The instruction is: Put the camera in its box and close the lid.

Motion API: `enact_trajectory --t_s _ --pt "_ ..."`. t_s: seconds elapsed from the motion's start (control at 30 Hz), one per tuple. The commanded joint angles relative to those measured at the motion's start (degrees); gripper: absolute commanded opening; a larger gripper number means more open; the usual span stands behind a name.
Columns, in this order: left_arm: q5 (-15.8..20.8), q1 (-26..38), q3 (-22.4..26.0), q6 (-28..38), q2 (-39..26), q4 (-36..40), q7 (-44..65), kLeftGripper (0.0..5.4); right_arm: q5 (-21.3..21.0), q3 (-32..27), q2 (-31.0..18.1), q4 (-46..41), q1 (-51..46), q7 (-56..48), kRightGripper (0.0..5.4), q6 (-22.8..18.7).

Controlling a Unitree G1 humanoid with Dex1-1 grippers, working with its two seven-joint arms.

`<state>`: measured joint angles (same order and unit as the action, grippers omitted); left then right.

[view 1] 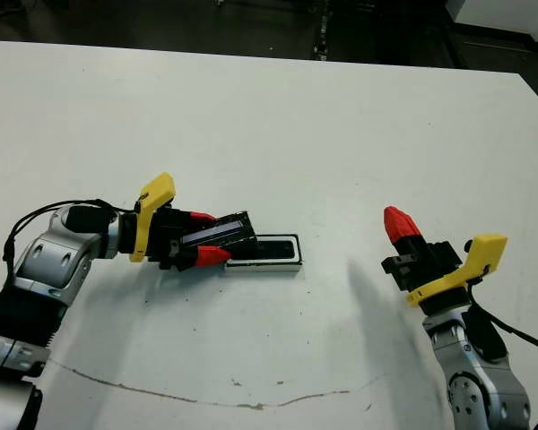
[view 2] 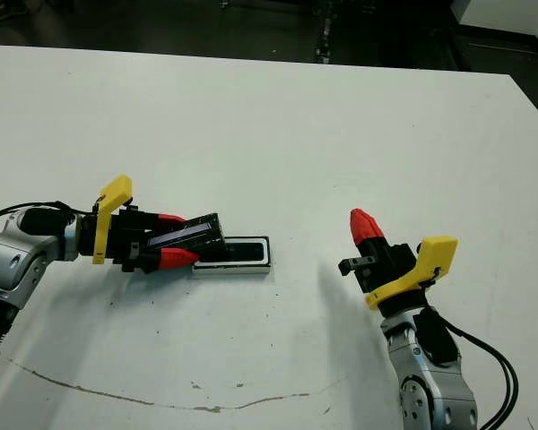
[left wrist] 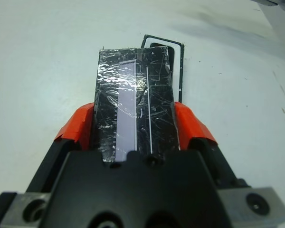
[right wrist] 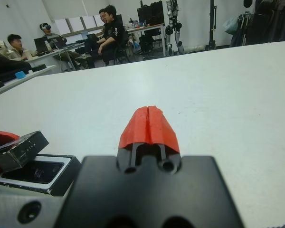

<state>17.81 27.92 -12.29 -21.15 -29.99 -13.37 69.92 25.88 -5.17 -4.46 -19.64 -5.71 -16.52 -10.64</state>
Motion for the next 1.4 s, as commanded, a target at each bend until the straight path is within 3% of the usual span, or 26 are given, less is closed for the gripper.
enact_trajectory --t_s 0.03,0.6,1.0,1.4 --pt "-1.33 0.22 -1.63 1.28 1.15 -0.46 0.69 3.15 0.07 -0.27 -0.35 -0.33 -0.59 0.47 0.0 -0.67" --pt "-4.88 1.9 -6.04 4.62 4.94 -1.72 0.55 3.15 -0.37 -0.22 -0.52 -0.56 -0.45 0.87 0.0 -0.88" --pt "-9.05 5.06 -9.55 10.25 10.51 -11.53 -0.39 3.15 1.06 -0.58 -0.74 -0.55 -0.62 0.24 0.0 -1.03" --pt "-10.73 8.19 -10.56 13.99 14.01 -20.31 1.24 3.15 0.24 -0.5 -0.79 -0.59 -0.86 0.4 0.0 -0.87"
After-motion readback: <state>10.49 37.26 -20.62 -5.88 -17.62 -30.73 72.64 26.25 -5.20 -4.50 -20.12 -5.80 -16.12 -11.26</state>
